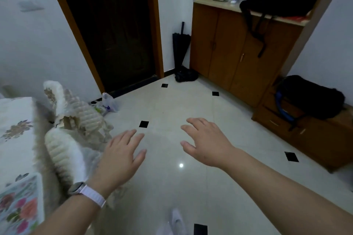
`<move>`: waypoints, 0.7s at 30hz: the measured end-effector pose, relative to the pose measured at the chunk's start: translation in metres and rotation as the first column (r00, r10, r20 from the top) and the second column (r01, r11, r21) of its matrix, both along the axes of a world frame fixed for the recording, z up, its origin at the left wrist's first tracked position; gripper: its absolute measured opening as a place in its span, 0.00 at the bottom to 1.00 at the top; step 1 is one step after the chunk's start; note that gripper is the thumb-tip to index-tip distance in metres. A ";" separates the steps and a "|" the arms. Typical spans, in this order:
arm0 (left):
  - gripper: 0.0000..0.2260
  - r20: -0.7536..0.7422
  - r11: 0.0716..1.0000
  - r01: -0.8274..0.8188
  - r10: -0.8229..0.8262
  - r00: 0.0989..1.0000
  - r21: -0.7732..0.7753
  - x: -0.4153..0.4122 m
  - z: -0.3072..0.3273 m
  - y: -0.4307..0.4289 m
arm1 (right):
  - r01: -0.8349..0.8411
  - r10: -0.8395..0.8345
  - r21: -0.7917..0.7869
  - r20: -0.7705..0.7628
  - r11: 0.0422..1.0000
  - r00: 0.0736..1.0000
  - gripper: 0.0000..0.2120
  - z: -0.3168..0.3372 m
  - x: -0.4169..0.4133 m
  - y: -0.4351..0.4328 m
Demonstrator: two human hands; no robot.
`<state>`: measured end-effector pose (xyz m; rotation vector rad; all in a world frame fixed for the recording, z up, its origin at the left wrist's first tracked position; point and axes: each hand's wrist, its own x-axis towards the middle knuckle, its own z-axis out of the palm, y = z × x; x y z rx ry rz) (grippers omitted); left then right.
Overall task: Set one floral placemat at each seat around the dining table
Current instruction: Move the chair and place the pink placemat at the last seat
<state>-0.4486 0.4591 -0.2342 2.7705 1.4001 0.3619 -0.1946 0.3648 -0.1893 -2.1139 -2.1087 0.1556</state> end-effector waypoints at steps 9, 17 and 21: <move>0.23 0.056 0.997 -0.064 0.066 0.996 -0.031 0.068 -0.002 0.152 | -0.029 0.030 -0.016 0.048 0.999 0.998 0.25 0.014 0.066 0.168; 0.22 0.026 0.995 -0.103 0.104 0.994 -0.015 0.097 0.018 0.251 | -0.103 0.102 0.028 0.045 0.994 0.994 0.25 0.020 0.105 0.290; 0.23 0.009 0.989 -0.149 0.149 0.989 -0.019 0.097 0.014 0.293 | -0.184 0.183 0.010 0.031 0.983 0.983 0.25 0.008 0.117 0.353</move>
